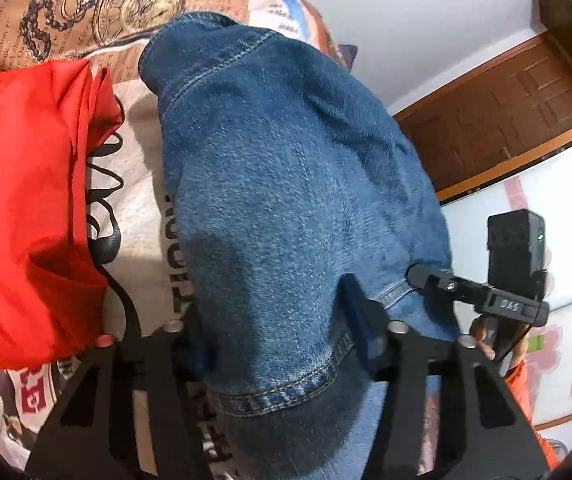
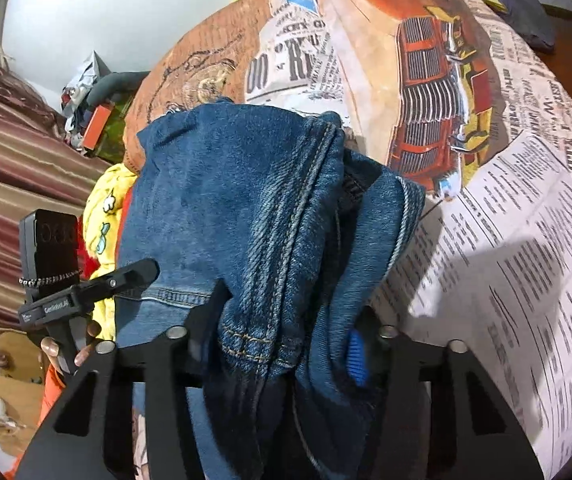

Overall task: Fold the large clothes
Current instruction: 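Grasp the folded jacket with both grippers and lift it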

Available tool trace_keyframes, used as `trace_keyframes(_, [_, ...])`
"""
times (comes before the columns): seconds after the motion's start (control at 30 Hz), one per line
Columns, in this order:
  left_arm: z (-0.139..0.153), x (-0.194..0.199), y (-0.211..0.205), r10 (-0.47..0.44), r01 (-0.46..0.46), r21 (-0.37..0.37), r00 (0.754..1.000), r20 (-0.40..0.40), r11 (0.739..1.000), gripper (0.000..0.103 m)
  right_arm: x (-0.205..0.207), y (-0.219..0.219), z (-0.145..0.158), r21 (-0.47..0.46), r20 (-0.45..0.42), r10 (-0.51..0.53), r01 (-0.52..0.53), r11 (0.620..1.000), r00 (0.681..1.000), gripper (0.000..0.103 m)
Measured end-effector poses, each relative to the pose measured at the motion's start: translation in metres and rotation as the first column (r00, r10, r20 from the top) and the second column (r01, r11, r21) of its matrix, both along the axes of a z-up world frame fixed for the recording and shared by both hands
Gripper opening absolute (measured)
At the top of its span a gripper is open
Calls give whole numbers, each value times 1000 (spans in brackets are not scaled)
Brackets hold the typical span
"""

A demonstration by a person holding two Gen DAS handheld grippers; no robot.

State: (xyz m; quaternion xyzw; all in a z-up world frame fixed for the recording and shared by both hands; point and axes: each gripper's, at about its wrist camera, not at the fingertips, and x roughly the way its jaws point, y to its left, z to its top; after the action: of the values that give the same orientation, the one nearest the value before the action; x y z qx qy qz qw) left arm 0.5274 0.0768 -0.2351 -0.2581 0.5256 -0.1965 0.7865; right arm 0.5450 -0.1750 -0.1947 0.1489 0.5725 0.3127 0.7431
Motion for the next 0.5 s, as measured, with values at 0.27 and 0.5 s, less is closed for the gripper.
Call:
trace_keyframes(0.27, [63,-38,-16,-47,37,81,991,129,996,37,-26,13,36,-46,87,-22,26,999,996,33])
trace_keyframes(0.5, [125,-75,21,-20,2,72,968,251,997,36,-43,34,84,-29,207,-8,15,999,978,33])
